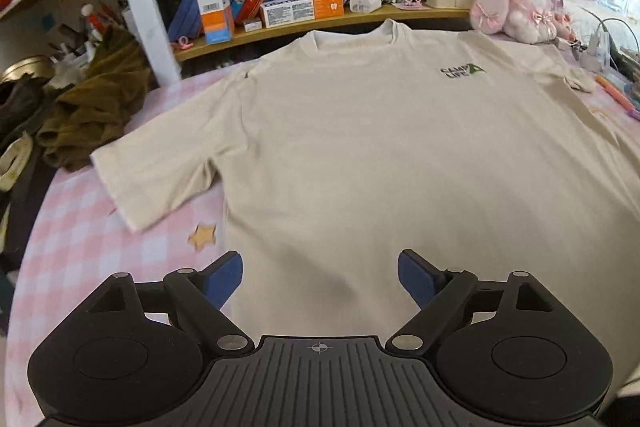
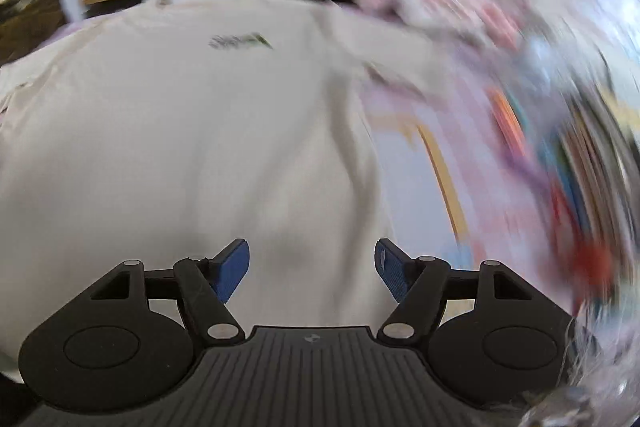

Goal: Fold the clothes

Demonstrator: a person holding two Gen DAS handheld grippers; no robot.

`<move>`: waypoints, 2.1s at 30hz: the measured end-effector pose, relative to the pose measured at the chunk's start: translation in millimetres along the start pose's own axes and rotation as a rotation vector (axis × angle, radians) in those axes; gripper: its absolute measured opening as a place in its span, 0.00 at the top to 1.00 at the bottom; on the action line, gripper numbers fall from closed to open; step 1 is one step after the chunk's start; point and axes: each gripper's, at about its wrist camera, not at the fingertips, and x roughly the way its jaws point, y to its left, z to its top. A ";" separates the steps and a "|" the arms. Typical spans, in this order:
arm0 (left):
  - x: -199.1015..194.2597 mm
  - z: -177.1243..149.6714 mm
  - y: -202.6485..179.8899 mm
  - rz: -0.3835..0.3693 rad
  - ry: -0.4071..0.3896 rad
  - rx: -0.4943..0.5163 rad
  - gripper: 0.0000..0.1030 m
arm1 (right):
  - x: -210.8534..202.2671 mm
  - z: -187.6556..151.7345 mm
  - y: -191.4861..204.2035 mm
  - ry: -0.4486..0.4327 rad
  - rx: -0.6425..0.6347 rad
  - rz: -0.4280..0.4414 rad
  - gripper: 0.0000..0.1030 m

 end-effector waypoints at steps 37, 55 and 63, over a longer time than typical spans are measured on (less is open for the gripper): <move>-66.0 -158.2 49.1 -0.019 0.068 -0.628 0.20 | -9.8 -94.7 -103.5 0.140 0.123 0.301 0.70; -73.5 -165.1 68.4 -0.093 0.134 -0.688 1.00 | -26.0 -100.4 -119.9 0.157 0.170 0.349 0.95; -76.6 -167.2 60.1 -0.095 0.143 -0.660 1.00 | -26.3 -105.0 -123.4 0.149 0.166 0.307 0.95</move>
